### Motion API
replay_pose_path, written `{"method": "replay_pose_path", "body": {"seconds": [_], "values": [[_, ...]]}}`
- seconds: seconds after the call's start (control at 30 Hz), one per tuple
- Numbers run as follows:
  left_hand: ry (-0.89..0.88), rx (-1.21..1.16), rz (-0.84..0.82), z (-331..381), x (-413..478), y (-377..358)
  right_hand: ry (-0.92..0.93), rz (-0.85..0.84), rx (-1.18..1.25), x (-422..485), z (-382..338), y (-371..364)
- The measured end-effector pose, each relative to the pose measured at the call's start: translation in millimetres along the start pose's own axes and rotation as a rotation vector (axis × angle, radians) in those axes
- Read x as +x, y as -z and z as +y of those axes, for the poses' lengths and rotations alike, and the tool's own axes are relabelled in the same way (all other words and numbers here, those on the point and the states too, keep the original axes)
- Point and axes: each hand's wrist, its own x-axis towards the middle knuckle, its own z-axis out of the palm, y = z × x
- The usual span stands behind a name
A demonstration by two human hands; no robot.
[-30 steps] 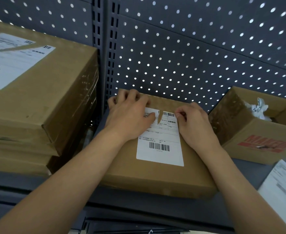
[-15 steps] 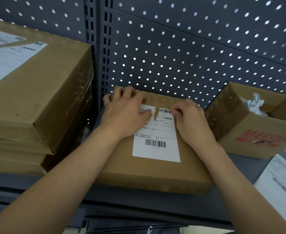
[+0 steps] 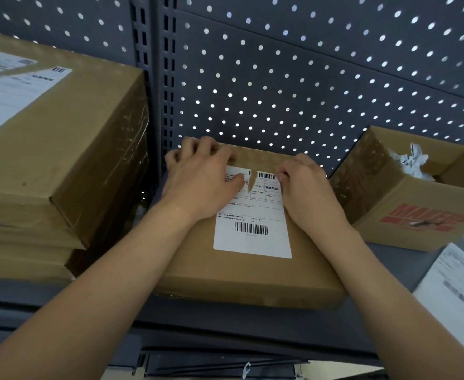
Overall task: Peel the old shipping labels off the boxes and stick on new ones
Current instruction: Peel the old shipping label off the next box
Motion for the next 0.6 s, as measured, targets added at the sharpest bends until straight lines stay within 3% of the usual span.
{"method": "replay_pose_path", "body": {"seconds": [0.6], "values": [[0.0, -0.001, 0.007, 0.6, -0.3, -0.4, -0.047, 0.014, 0.033, -5.9, -2.1, 1.4]]}}
